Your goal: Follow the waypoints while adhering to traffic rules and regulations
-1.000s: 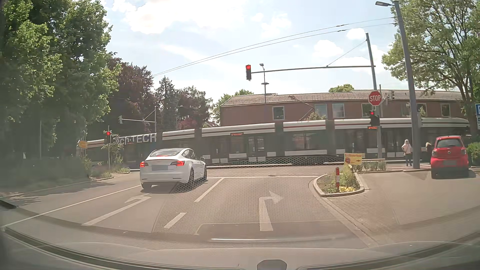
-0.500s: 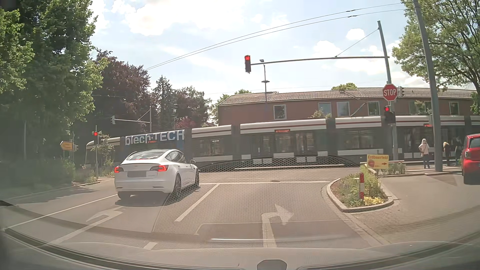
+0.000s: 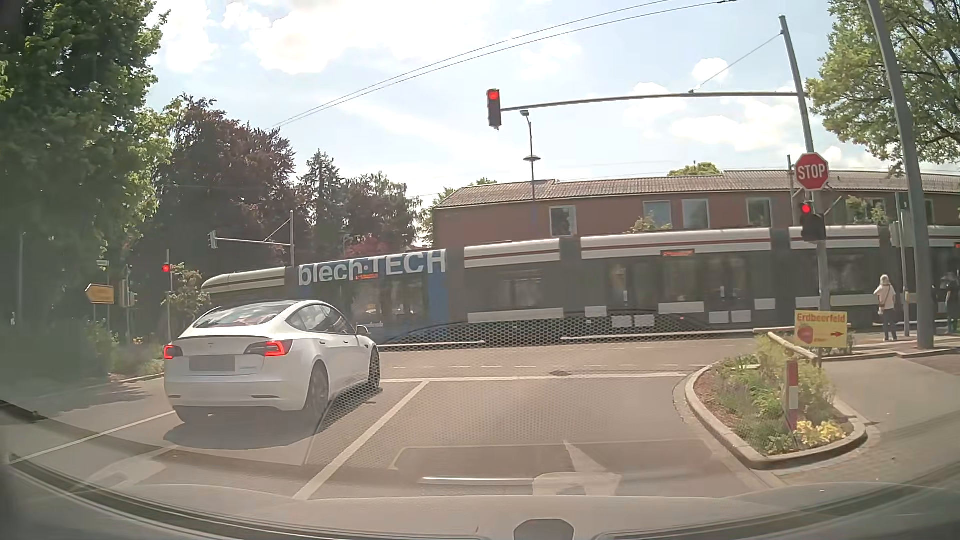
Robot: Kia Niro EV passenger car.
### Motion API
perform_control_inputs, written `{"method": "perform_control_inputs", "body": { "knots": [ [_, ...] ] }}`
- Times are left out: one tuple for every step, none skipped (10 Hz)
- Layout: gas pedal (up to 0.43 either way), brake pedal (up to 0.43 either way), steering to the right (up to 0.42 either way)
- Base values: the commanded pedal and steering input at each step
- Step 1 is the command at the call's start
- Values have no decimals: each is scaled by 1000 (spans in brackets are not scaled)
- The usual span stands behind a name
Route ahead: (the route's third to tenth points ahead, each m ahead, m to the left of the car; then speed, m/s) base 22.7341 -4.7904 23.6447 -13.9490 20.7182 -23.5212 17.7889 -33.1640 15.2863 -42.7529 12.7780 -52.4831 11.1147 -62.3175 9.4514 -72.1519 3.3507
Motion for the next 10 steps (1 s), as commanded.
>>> {"method": "perform_control_inputs", "body": {
  "knots": [
    [0,67,-3],
    [0,67,-1],
    [0,67,3],
    [0,67,6],
    [0,61,10],
    [0,61,15],
    [0,61,20],
    [0,55,31],
    [0,49,36],
    [0,37,42]
  ]
}}
